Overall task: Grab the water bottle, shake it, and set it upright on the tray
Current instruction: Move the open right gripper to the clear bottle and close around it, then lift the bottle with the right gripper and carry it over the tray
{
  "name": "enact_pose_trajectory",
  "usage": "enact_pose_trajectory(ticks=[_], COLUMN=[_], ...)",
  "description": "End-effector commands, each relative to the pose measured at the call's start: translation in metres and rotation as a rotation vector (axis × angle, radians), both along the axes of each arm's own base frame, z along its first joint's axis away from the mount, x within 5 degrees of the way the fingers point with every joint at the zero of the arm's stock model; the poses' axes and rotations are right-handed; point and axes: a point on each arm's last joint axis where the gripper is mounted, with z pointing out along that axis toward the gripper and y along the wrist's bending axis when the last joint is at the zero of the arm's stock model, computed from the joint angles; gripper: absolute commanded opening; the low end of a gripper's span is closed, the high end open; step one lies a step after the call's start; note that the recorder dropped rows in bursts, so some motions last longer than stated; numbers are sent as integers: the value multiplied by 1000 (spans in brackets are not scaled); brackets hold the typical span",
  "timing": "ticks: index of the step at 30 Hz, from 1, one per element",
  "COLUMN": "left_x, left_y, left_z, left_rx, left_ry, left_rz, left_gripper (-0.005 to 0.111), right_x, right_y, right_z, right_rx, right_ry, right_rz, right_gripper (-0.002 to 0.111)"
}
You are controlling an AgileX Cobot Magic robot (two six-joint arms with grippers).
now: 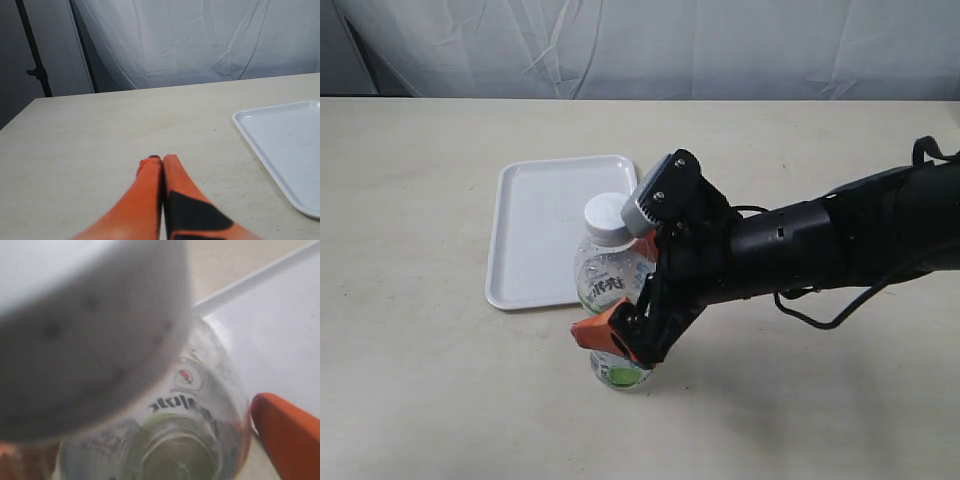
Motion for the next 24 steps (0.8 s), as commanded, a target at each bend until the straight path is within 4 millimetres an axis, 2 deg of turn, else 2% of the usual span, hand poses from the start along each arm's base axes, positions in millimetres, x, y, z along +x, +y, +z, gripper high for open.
enact_pose_trajectory(ticks=[1, 2, 4, 6, 8, 10, 13, 18, 20, 21, 24], left_x=[0, 0, 0, 0, 0, 0, 0, 0, 0, 0, 0], left_y=[0, 0, 0, 0, 0, 0, 0, 0, 0, 0, 0], left_z=[0, 0, 0, 0, 0, 0, 0, 0, 0, 0, 0], left_rx=[6, 6, 6, 6, 6, 6, 6, 6, 6, 6, 6], left_ry=[-10, -10, -10, -10, -12, -12, -12, -12, -12, -12, -12], left_rz=[1, 1, 1, 1, 1, 1, 1, 1, 1, 1, 1], left_gripper=[0, 0, 0, 0, 0, 0, 0, 0, 0, 0, 0], right_x=[1, 1, -3, -3, 2, 9, 28, 49, 55, 59, 71], right_y=[0, 0, 3, 7, 11, 14, 12, 11, 15, 18, 29], right_z=[-1, -1, 3, 10, 26, 53, 105, 153, 157, 149, 99], right_rx=[-12, -10, 42, 84, 126, 175, 209, 247, 249, 234, 127], right_ry=[-4, -3, 27, 39, 56, 15, -180, -339, -351, -337, -240], right_rz=[-20, -18, 28, 46, 14, -33, -176, -321, -336, -334, -333], right_gripper=[61, 45, 0, -1, -1, -1, -1, -1, -1, -1, -1])
